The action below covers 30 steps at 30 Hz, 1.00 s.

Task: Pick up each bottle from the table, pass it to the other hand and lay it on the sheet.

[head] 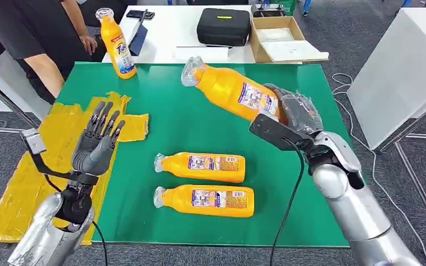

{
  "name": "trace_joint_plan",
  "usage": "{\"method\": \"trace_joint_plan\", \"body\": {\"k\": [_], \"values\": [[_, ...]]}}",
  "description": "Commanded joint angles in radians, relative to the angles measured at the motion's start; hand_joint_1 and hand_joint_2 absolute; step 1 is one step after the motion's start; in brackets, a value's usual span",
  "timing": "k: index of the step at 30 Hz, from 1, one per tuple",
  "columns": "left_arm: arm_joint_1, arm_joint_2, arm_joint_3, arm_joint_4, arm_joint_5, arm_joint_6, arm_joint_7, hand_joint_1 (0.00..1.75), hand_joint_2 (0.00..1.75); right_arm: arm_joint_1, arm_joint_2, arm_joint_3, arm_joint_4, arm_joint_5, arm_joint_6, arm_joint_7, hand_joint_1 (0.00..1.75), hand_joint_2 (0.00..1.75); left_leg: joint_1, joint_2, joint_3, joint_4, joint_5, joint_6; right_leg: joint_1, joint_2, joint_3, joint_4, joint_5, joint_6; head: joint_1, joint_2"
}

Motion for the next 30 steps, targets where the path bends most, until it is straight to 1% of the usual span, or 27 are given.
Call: {"method": "trace_joint_plan", "body": {"k": [1, 3, 4, 5, 7, 9, 12, 13, 14, 15, 17, 18, 20, 21, 22, 23, 26, 28, 29, 30], "values": [[-0.042, -0.009, -0.045, 0.078, 0.018, -0.009, 0.005, 0.00, 1.75, -0.084, 0.017, 0.071, 0.100, -0.012, -0.005, 0.006, 1.75, 1.75, -0.001, 0.000, 0.001, 0.001, 0.000, -0.001, -0.001, -0.001, 0.001, 0.001, 0.000, 0.000, 0.000, 0.000], [-0.058, -0.038, -0.067, 0.086, 0.098, -0.064, 0.048, 0.00, 1.75, -0.096, 0.065, 0.084, 0.139, -0.025, 0.002, 0.006, 1.75, 1.75, -0.001, 0.000, 0.001, 0.001, 0.000, -0.001, -0.001, -0.001, 0.001, 0.001, 0.000, 0.000, 0.000, 0.000], [-0.070, -0.066, -0.092, 0.084, 0.106, -0.064, 0.058, 0.00, 1.75, -0.107, 0.116, 0.097, 0.176, -0.023, -0.002, 0.013, 1.75, 1.75, -0.001, 0.001, 0.001, 0.001, 0.000, -0.001, -0.001, 0.000, 0.000, 0.001, 0.000, 0.000, 0.000, 0.000], [-0.075, -0.078, -0.108, 0.081, 0.125, -0.063, 0.072, 0.00, 1.75, -0.114, 0.139, 0.109, 0.198, -0.016, -0.013, 0.013, 1.75, 1.75, -0.001, 0.001, 0.000, 0.000, 0.000, -0.001, -0.001, 0.001, 0.000, 0.000, 0.000, 0.000, 0.000, 0.000], [-0.087, -0.107, -0.152, 0.075, 0.159, -0.051, 0.089, 0.00, 1.75, -0.136, 0.197, 0.151, 0.248, -0.009, -0.030, 0.021, 1.75, 1.75, -0.002, 0.002, 0.001, 0.000, 0.000, -0.002, -0.001, 0.001, 0.000, 0.000, 0.000, 0.000, 0.000, 0.000], [-0.095, -0.132, -0.172, 0.056, 0.146, -0.002, 0.071, 0.00, 1.75, -0.137, 0.245, 0.179, 0.276, -0.024, -0.040, 0.023, 1.75, 1.75, -0.001, 0.002, 0.001, 0.000, 0.000, -0.001, -0.001, 0.001, 0.000, 0.000, 0.000, 0.000, 0.000, 0.000], [-0.086, -0.140, -0.162, 0.022, 0.119, 0.050, 0.053, 0.00, 1.75, -0.108, 0.301, 0.217, 0.253, -0.013, -0.037, 0.045, 1.75, 1.75, 0.000, 0.001, 0.001, 0.000, 0.000, -0.001, 0.000, 0.000, 0.000, 0.000, 0.000, 0.000, 0.000, 0.000], [-0.077, -0.142, -0.150, 0.011, 0.102, 0.068, 0.042, 0.00, 1.75, -0.104, 0.318, 0.228, 0.249, -0.015, -0.032, 0.051, 1.75, 1.75, 0.000, 0.001, 0.004, 0.000, -0.002, -0.003, -0.001, 0.000, 0.003, 0.001, -0.001, 0.000, 0.000, 0.000], [-0.066, -0.142, -0.137, 0.000, 0.097, 0.074, 0.039, 0.00, 1.75, -0.103, 0.337, 0.239, 0.249, -0.014, -0.029, 0.058, 1.75, 1.75, 0.000, 0.003, 0.001, 0.000, -0.001, -0.002, 0.000, 0.002, 0.000, 0.000, 0.000, 0.000, 0.000, 0.000], [-0.045, -0.150, -0.112, -0.020, 0.097, 0.086, 0.033, 0.00, 1.75, -0.109, 0.371, 0.253, 0.262, -0.009, -0.020, 0.063, 1.75, 1.75, 0.000, 0.005, 0.003, 0.000, -0.002, -0.002, 0.000, 0.004, 0.001, 0.001, -0.001, 0.000, 0.000, 0.000], [-0.021, -0.166, -0.084, -0.051, 0.095, 0.088, 0.037, 0.00, 1.75, -0.122, 0.420, 0.279, 0.297, 0.003, -0.016, 0.084, 1.75, 1.75, 0.000, 0.006, 0.002, 0.000, -0.001, -0.002, 0.000, 0.004, -0.001, 0.001, 0.000, 0.000, 0.000, 0.000], [-0.016, -0.174, -0.075, -0.063, 0.095, 0.090, 0.043, 0.00, 1.75, -0.128, 0.433, 0.290, 0.312, 0.010, -0.016, 0.088, 1.75, 1.75, 0.000, 0.007, 0.003, 0.000, -0.002, -0.002, 0.000, 0.005, 0.000, 0.001, -0.001, 0.000, 0.000, 0.000], [-0.008, -0.194, -0.062, -0.090, 0.094, 0.101, 0.059, 0.00, 1.75, -0.134, 0.463, 0.313, 0.344, 0.025, -0.017, 0.092, 1.75, 1.75, 0.001, 0.005, 0.000, 0.000, -0.001, -0.001, 0.001, 0.004, -0.002, 0.001, 0.000, 0.000, 0.000, 0.000], [-0.008, -0.198, -0.064, -0.095, 0.088, 0.105, 0.063, 0.00, 1.75, -0.132, 0.473, 0.319, 0.351, 0.025, -0.018, 0.092, 1.75, 1.75, 0.001, 0.007, 0.004, 0.001, -0.003, -0.003, 0.001, 0.006, 0.001, 0.002, -0.002, 0.000, 0.000, 0.000], [-0.008, -0.207, -0.065, -0.101, 0.085, 0.109, 0.067, 0.00, 1.75, -0.132, 0.485, 0.327, 0.366, 0.027, -0.015, 0.091, 1.75, 1.75, 0.002, 0.004, 0.001, 0.001, -0.001, -0.002, 0.002, 0.003, -0.001, 0.001, -0.001, 0.000, 0.000, 0.000], [-0.009, -0.212, -0.071, -0.106, 0.069, 0.119, 0.068, 0.00, 1.75, -0.131, 0.495, 0.334, 0.379, 0.028, -0.014, 0.090, 1.75, 1.75, 0.002, 0.004, 0.001, 0.001, -0.002, -0.002, 0.002, 0.003, 0.000, 0.002, -0.001, 0.000, 0.000, 0.000], [-0.016, -0.231, -0.082, -0.118, 0.000, 0.162, 0.052, 0.00, 1.75, -0.126, 0.509, 0.365, 0.409, 0.028, -0.007, 0.082, 1.75, 1.75, 0.002, 0.002, -0.001, 0.000, 0.000, -0.001, 0.002, 0.002, -0.002, 0.000, 0.000, 0.000, 0.000, 0.000], [-0.027, -0.238, -0.089, -0.117, -0.052, 0.194, 0.033, 0.00, 1.75, -0.117, 0.513, 0.382, 0.422, 0.019, -0.006, 0.074, 1.75, 1.75, 0.002, 0.002, 0.002, 0.001, -0.002, -0.002, 0.002, 0.001, 0.001, 0.001, -0.001, 0.000, 0.000, 0.000], [-0.028, -0.241, -0.088, -0.116, -0.070, 0.206, 0.025, 0.00, 1.75, -0.111, 0.514, 0.385, 0.425, 0.014, -0.007, 0.069, 1.75, 1.75, 0.002, 0.000, -0.001, 0.000, 0.000, -0.001, 0.003, -0.001, -0.001, 0.000, -0.001, 0.000, 0.000, 0.000], [-0.028, -0.241, -0.088, -0.116, -0.070, 0.206, 0.025, 0.00, 1.75, -0.106, 0.514, 0.388, 0.426, 0.014, -0.007, 0.069, 1.75, 1.75, 0.002, -0.001, 0.000, 0.000, -0.001, -0.002, 0.002, -0.001, 0.000, 0.000, -0.001, 0.000, 0.000, 0.000]]}}
